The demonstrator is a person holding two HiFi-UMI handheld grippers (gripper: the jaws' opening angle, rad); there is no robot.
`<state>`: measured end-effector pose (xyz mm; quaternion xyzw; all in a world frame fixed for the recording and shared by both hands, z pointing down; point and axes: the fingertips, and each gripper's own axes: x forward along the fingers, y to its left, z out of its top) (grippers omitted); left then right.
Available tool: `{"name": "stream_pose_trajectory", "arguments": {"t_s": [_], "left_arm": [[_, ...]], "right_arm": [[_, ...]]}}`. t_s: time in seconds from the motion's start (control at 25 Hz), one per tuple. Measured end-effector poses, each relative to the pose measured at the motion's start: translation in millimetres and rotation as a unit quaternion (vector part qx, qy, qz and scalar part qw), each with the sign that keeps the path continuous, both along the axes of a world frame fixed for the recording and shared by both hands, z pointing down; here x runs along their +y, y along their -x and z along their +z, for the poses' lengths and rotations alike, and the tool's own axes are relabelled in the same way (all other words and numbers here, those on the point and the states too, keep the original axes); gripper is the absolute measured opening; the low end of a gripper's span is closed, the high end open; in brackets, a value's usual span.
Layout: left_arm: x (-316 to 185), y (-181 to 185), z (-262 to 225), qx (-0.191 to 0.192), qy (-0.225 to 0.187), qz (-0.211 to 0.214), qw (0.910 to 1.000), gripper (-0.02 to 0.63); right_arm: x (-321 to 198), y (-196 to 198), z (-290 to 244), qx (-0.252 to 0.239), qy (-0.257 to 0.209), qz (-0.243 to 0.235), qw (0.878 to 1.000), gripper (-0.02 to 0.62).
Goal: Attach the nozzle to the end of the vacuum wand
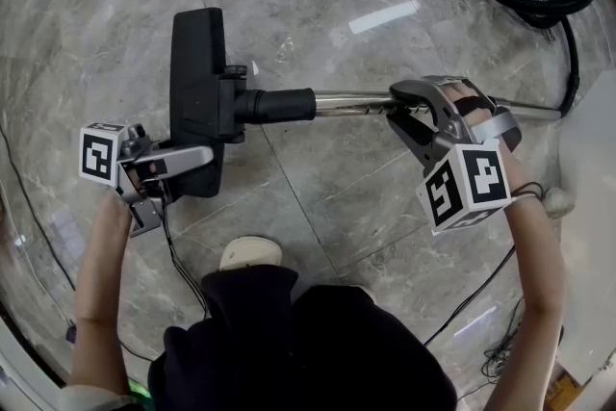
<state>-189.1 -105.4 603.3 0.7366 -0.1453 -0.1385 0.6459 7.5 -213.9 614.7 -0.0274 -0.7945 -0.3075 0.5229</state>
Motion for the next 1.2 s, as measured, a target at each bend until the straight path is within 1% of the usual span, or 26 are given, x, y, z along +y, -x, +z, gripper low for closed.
{"name": "stream_pose_trajectory", "arguments": {"t_s": [0.08, 0.32, 0.48, 0.64, 0.8, 0.92, 1.2], "left_arm": [[-1, 6, -1, -0.007, 0.006, 0.004, 1.0000, 0.210], [2, 0, 4, -0.031, 0.017, 0.037, 0.9987, 0.210], [8, -6, 7, -0.040, 0.017, 0.044, 0.9981, 0.211], [9, -9, 8, -0.041, 0.013, 0.043, 0.9982, 0.211], [5, -14, 3, -0.035, -0.002, 0.052, 0.9981, 0.210], [3, -14, 2, -0.032, -0.006, 0.050, 0.9982, 0.210], [-4, -10, 3, -0.046, -0.007, 0.058, 0.9972, 0.212]], "right_arm": [[8, 0, 5, 0.002, 0.004, -0.008, 1.000, 0.159], [13, 1, 8, -0.011, 0.022, 0.021, 0.999, 0.156], [17, 0, 8, -0.016, 0.031, 0.033, 0.999, 0.153], [17, 0, 7, -0.011, 0.020, 0.031, 0.999, 0.152], [10, 4, 0, -0.018, 0.009, 0.038, 0.999, 0.150], [6, 9, -4, -0.015, 0.006, 0.033, 0.999, 0.150], [3, 14, -2, -0.006, 0.000, 0.032, 0.999, 0.150]]}}
